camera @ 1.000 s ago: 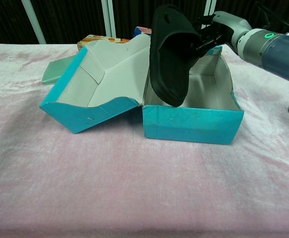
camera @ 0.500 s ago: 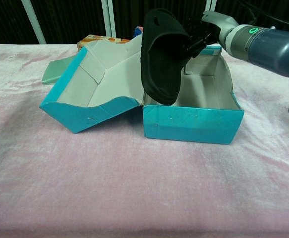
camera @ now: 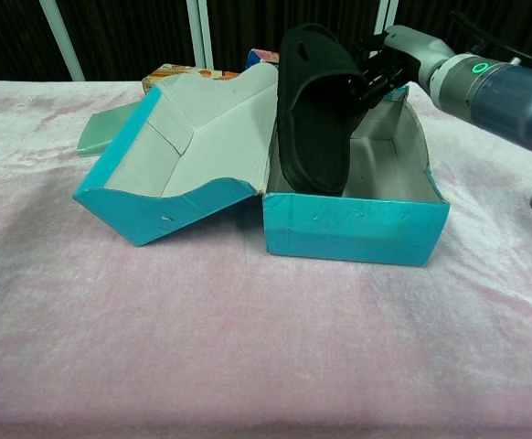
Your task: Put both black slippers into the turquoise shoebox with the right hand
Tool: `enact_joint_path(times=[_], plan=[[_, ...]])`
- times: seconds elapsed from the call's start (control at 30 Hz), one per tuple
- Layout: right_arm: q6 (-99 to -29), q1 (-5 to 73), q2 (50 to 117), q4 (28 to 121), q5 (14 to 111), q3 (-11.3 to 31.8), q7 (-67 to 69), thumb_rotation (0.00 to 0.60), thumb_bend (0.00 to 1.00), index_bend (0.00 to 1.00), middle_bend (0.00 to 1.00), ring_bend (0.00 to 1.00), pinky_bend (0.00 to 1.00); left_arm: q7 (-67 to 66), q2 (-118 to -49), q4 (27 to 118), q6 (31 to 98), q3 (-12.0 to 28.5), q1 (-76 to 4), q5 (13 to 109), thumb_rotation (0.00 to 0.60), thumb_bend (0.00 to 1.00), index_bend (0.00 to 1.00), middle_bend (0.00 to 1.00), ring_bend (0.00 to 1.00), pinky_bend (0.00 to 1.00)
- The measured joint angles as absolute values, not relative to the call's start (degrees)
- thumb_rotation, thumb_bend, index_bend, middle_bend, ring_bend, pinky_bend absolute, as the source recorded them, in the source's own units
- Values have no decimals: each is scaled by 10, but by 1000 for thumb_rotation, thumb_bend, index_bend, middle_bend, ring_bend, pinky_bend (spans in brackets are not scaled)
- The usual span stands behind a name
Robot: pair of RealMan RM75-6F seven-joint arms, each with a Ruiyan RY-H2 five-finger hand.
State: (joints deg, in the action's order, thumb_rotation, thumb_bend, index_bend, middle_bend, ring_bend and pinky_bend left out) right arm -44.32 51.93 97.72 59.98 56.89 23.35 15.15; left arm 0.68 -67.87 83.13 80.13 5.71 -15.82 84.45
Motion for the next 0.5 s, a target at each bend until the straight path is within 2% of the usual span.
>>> enact_joint_path(times=[0.23,0.5], plan=[[-474,509,998,577,633,201,160,600,129,536,530,314,419,5,-676,835,803,57,-157,846,600,0,201,302,217,104],[-470,510,1011,553,669,171,145,600,129,553,530,310,403,9,-676,833,805,56,-153,843,600,0,201,302,217,104]])
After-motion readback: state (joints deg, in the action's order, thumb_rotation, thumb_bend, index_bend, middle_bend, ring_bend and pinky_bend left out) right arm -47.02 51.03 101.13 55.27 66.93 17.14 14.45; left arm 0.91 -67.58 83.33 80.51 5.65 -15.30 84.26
